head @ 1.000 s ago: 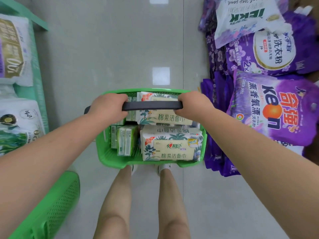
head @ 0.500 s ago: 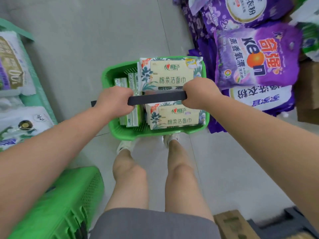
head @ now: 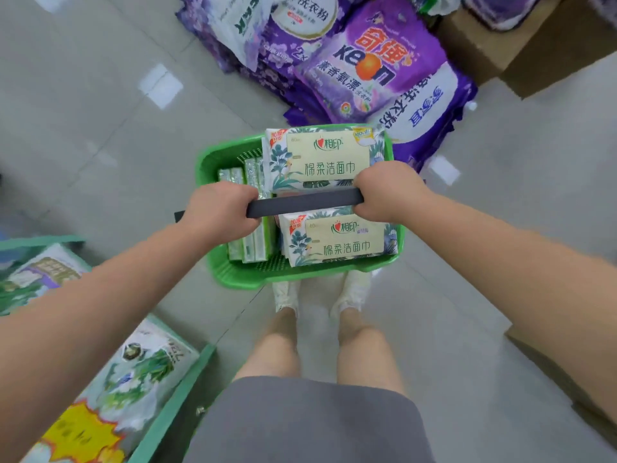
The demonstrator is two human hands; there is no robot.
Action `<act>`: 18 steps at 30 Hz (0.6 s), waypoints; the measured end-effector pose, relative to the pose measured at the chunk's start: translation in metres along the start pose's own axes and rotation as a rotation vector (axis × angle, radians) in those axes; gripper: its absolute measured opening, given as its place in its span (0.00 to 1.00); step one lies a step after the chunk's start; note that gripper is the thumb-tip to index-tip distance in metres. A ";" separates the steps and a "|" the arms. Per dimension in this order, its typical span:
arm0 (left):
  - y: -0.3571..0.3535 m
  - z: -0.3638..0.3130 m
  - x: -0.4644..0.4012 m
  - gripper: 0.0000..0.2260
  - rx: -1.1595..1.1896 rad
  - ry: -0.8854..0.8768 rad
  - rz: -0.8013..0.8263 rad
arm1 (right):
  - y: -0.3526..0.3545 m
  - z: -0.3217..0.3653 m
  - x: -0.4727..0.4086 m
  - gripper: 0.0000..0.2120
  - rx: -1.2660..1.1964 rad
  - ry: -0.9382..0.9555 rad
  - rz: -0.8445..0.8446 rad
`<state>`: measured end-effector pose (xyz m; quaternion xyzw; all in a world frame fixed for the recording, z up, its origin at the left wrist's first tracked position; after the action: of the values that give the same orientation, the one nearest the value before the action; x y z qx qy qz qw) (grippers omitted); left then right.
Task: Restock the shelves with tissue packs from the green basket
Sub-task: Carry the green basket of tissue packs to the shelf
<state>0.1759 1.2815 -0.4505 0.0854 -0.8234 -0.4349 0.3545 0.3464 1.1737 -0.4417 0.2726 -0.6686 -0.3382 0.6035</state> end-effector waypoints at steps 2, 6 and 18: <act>0.011 -0.035 -0.001 0.06 -0.061 -0.094 0.037 | -0.006 -0.018 0.034 0.05 -0.076 -0.076 -0.011; 0.019 -0.107 -0.001 0.05 -0.170 -0.238 0.103 | -0.032 -0.050 0.102 0.10 -0.235 -0.229 0.000; -0.069 -0.355 0.021 0.05 -0.478 -0.648 0.363 | -0.170 -0.120 0.327 0.16 -0.542 -0.660 -0.007</act>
<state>0.3827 0.9974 -0.3620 -0.2861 -0.7698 -0.5481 0.1583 0.4174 0.8002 -0.3655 -0.0162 -0.7121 -0.5728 0.4057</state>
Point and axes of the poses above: each hand's wrist, its own x-axis away from the middle knuckle, its own y-axis out of the back of the hand, z = x × y, the point moved 7 cm from there along -x, towards the middle knuckle, and after that the axes turned 11 degrees about x, right-handed, at the moved point
